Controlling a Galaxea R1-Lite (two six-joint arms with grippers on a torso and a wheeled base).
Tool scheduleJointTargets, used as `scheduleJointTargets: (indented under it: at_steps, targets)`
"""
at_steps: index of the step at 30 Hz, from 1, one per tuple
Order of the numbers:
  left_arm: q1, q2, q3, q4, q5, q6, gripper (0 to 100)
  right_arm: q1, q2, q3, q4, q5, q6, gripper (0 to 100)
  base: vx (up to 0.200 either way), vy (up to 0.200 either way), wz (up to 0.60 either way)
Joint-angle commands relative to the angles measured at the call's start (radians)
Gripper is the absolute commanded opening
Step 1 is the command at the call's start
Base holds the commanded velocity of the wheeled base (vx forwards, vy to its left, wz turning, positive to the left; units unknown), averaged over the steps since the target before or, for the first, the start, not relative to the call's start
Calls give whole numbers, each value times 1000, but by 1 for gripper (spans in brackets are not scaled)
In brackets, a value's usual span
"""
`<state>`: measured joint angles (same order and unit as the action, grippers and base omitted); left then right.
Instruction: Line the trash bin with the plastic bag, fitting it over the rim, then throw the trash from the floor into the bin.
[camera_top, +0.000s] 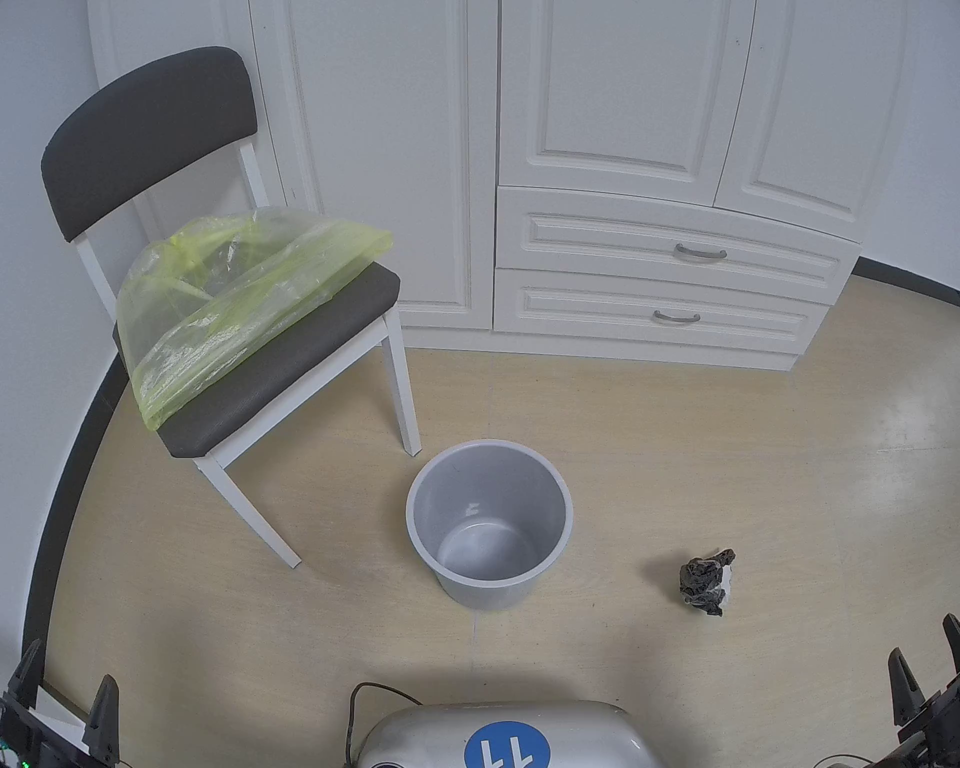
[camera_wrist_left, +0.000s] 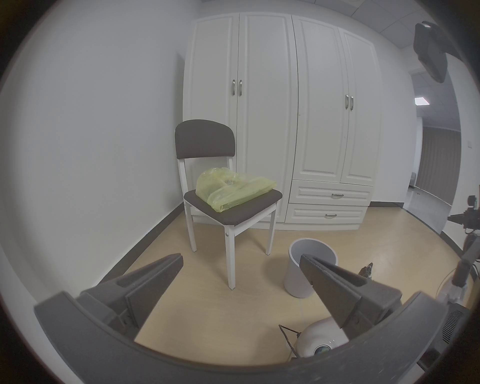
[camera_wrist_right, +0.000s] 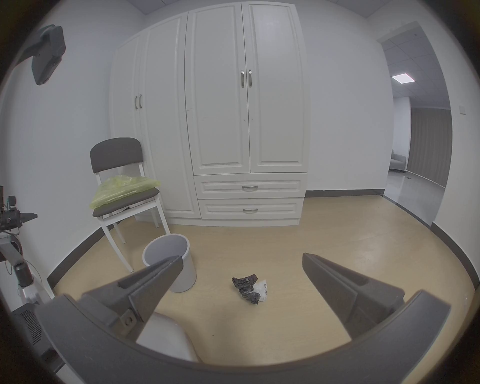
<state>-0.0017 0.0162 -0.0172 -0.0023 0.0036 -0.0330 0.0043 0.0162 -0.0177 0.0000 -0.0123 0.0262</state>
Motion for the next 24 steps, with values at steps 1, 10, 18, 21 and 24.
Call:
scheduleJointTargets:
  at_steps: [1,10,18,21,24]
  targets:
    - [0,-16,17,-1,1,-4,100,0,-16,18,-2,0,0,100,0,0,0]
    - [0,-16,17,-1,4,5,100,-3,-16,18,-2,0,-6,100,0,0,0]
    - [0,-16,17,-4,-67,111,100,-3,-16,18,2,28,-92,100,0,0,0]
    - [0,-16,17,-7,-74,128,100,-3,-16,18,2,32,-106,100,0,0,0]
    - [0,-16,17,-7,-76,127,100,-3,-16,18,2,34,-106,100,0,0,0]
